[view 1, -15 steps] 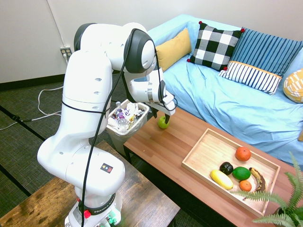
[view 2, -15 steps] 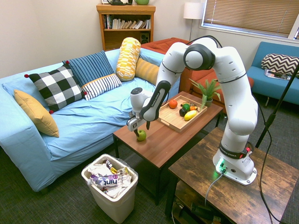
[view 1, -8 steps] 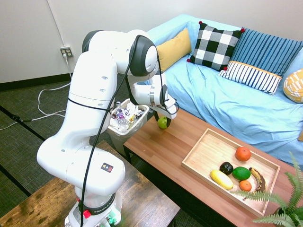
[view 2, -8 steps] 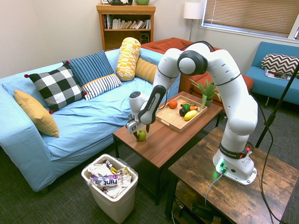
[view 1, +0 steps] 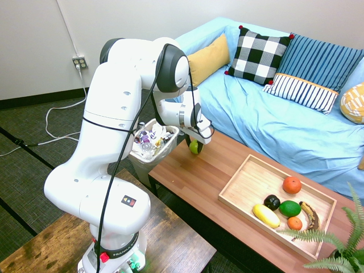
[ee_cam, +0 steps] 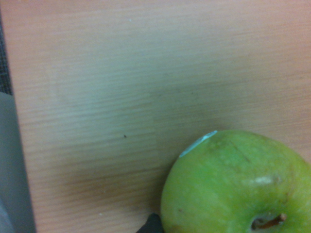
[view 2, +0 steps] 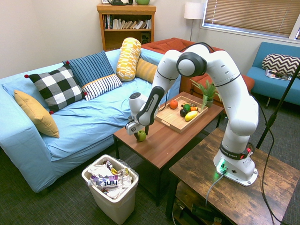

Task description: Put the apple in the tray

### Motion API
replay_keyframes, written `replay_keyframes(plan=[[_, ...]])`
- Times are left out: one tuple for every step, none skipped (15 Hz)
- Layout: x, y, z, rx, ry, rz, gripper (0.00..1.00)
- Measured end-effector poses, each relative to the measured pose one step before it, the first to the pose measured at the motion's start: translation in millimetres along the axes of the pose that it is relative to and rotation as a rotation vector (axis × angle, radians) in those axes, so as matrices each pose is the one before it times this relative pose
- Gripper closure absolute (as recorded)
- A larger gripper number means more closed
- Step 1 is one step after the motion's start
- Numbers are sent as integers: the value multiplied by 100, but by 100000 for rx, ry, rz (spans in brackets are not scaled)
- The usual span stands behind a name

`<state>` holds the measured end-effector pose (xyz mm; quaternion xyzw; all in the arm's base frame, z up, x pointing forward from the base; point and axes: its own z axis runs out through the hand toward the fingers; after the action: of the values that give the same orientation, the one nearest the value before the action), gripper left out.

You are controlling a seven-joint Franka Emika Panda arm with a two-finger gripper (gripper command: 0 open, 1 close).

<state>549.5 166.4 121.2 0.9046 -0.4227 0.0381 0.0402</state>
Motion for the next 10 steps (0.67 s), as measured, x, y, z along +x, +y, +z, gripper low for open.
replay_keyframes(plan=[[747, -180, -1252, 2089, 501, 849, 100], [1067, -62, -1426, 2177, 741, 1611, 100], [1502, 105, -1538, 2289, 925, 2333, 100], [1960, 480, -1389, 1864, 793, 2873, 100], [2278, 874, -1154, 1278, 525, 3194, 100], [2708, 1137, -1051, 1013, 226, 3952, 100], [2965, 1348, -963, 925, 105, 4159, 100], [2913, 1348, -629, 668, 67, 3909, 100], [2933, 1434, -451, 415, 134, 4112, 100], [2857, 1434, -167, -38, 194, 3908, 100]])
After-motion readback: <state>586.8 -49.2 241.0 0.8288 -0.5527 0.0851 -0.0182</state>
